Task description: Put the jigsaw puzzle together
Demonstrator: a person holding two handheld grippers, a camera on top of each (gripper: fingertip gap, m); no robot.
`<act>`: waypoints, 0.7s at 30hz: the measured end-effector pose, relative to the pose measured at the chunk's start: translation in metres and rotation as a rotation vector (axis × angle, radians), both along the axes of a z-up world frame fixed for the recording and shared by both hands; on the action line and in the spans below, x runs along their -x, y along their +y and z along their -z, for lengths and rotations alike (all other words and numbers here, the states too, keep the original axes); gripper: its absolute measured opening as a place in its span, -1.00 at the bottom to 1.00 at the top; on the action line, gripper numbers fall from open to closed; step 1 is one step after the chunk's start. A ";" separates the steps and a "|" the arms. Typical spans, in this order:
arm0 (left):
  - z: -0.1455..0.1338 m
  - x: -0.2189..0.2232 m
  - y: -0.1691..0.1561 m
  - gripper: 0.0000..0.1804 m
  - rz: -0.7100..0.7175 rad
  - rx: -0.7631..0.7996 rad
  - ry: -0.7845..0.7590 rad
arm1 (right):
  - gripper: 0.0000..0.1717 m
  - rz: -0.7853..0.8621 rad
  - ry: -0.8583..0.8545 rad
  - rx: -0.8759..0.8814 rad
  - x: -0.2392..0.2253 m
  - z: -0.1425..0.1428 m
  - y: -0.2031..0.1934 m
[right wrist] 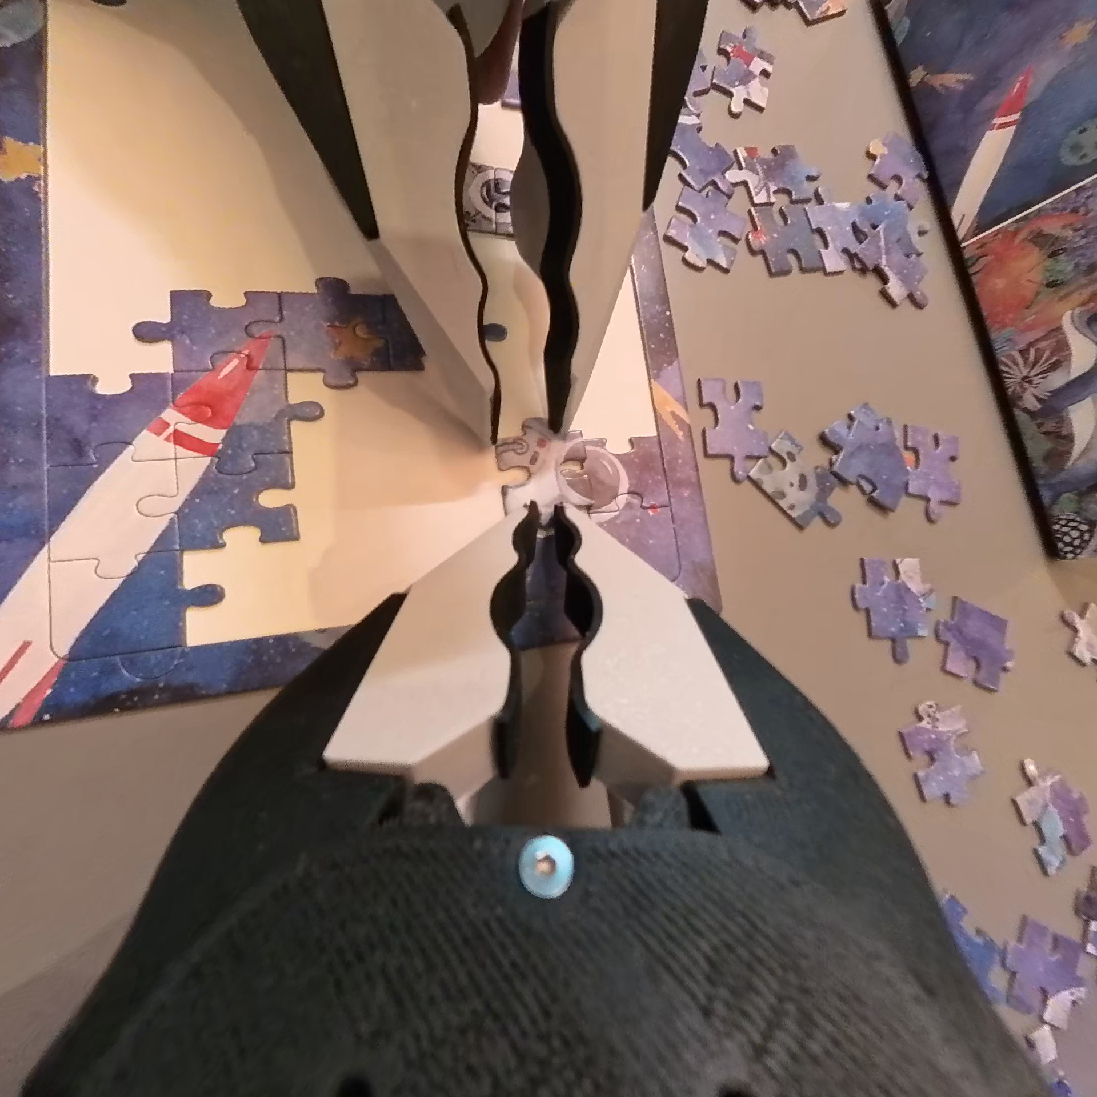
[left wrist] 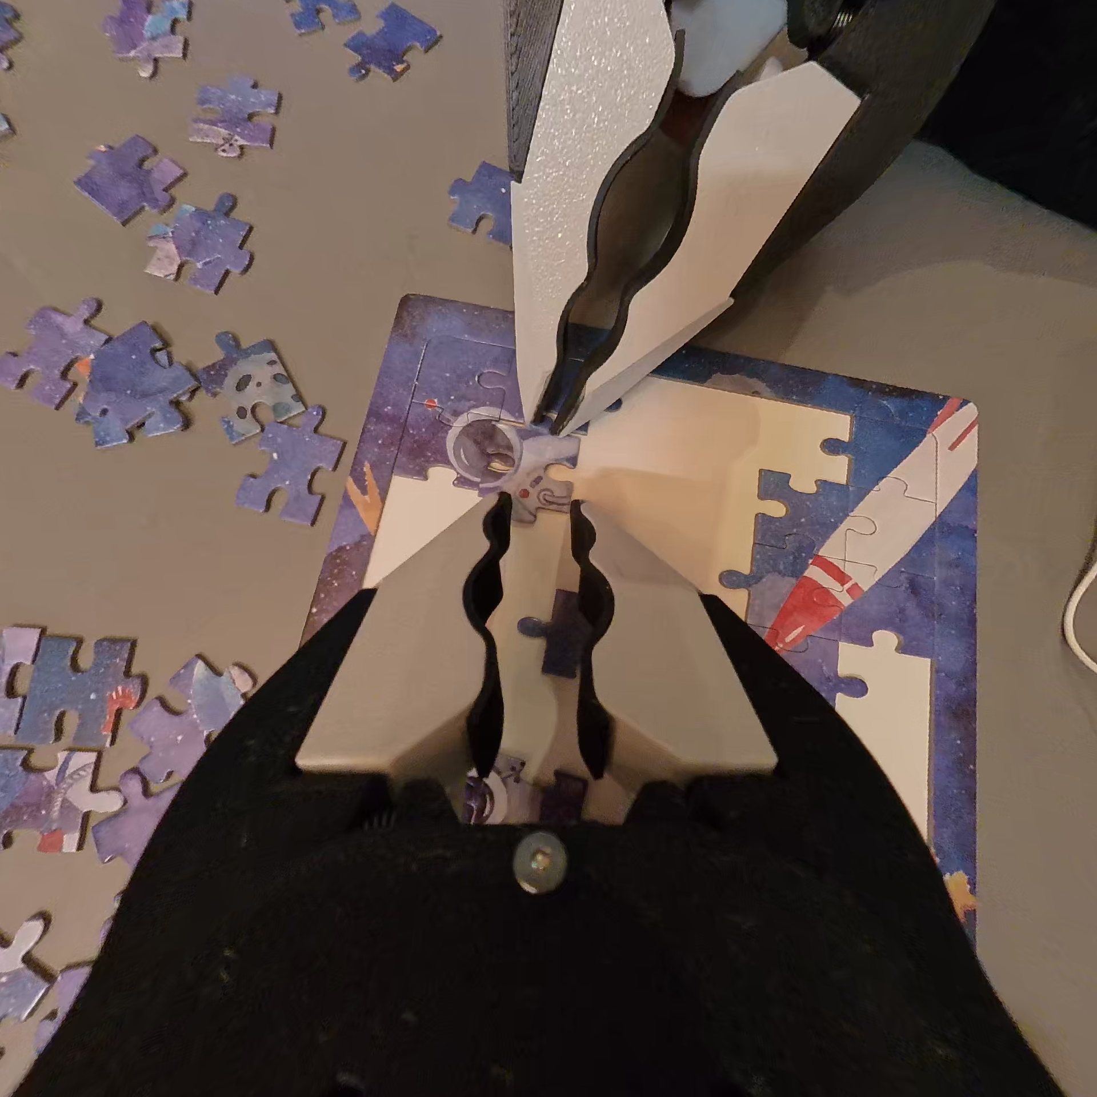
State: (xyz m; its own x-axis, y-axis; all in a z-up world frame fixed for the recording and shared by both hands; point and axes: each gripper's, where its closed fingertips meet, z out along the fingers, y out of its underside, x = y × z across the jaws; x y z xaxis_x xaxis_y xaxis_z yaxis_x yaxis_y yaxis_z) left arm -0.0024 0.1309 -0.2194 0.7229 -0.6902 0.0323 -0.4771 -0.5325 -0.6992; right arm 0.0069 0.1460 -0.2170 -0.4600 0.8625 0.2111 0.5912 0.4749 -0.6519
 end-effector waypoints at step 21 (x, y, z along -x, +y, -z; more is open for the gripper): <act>0.000 -0.003 0.000 -0.77 0.009 -0.013 0.008 | -0.88 0.006 -0.001 0.011 -0.003 -0.003 0.002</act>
